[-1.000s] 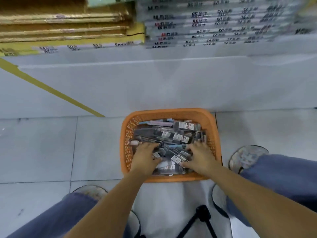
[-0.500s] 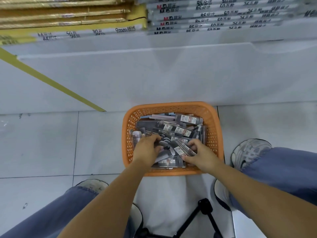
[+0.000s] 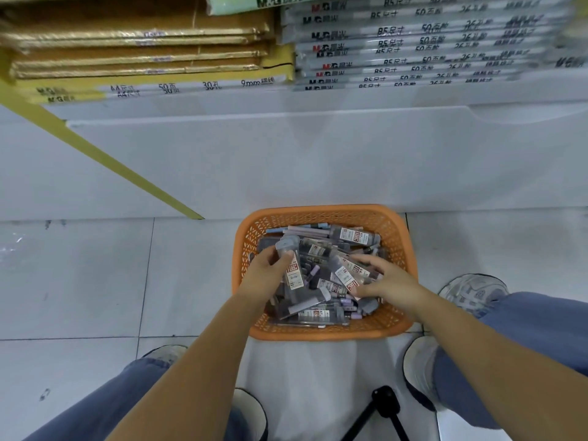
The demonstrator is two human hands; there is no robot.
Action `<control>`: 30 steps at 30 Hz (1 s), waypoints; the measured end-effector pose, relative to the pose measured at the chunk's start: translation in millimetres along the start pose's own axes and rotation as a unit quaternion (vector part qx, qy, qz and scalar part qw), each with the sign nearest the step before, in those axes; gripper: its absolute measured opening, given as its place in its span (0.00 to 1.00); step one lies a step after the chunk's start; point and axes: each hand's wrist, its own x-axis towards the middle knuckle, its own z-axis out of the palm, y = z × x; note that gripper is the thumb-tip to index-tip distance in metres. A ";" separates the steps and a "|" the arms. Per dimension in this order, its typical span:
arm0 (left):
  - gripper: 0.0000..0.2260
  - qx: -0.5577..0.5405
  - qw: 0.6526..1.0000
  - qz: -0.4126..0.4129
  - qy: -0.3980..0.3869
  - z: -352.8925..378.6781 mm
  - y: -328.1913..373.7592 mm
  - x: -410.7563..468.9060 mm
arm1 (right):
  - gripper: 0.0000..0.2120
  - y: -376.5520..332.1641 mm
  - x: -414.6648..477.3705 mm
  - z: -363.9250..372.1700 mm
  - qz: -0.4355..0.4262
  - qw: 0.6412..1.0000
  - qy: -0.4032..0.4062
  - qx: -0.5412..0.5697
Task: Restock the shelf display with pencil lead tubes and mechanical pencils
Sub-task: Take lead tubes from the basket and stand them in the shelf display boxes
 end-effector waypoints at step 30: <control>0.18 -0.052 0.993 0.056 -0.095 -5.0 37.2 -33.6 | 0.15 -73.6 -18.3 -14.8 -0.171 0.968 0.074 -0.168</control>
